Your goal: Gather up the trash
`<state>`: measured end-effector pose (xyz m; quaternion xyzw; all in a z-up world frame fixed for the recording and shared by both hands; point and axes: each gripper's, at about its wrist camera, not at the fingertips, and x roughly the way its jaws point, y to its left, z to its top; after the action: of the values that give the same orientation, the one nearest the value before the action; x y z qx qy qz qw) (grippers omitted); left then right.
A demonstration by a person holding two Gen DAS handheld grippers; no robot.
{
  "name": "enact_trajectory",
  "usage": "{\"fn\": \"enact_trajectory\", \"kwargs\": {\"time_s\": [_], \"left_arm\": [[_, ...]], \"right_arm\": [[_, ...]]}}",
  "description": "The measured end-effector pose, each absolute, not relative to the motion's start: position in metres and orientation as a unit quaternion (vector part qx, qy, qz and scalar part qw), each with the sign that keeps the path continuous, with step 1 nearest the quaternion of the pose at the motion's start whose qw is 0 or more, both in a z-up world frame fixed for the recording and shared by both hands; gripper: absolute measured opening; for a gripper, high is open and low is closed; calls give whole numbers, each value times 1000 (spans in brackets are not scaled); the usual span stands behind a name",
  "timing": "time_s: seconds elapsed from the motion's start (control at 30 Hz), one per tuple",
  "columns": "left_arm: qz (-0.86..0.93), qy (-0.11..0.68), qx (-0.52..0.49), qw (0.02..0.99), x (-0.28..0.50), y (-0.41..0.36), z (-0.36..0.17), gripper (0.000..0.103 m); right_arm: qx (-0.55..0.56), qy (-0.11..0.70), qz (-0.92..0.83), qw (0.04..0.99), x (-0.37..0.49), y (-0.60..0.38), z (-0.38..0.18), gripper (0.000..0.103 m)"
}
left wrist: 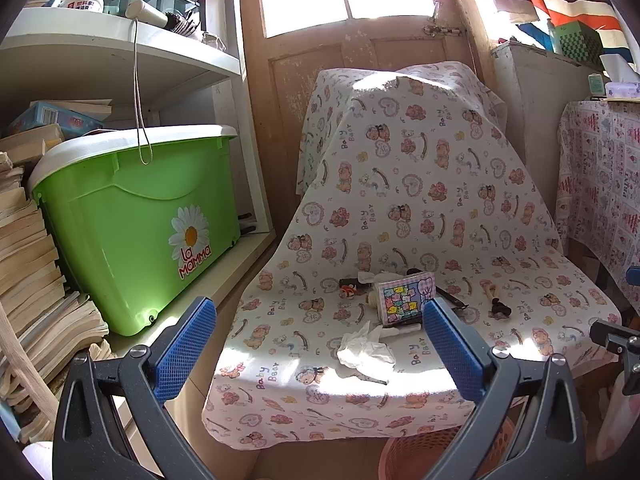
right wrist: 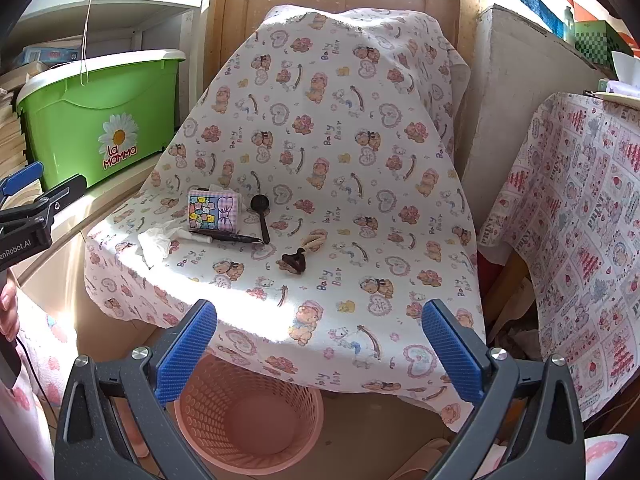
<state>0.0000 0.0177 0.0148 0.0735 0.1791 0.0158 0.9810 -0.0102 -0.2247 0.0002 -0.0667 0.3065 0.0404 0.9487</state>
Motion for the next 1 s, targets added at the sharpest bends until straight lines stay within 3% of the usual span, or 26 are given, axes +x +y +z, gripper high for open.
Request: {"fn": "enact_trajectory", "kwargs": {"time_s": [1.0], "left_arm": [[32,183,74,980,2,19,10,103]], "right_arm": [[-66,308,42,948,-12,-225,0,103]]}}
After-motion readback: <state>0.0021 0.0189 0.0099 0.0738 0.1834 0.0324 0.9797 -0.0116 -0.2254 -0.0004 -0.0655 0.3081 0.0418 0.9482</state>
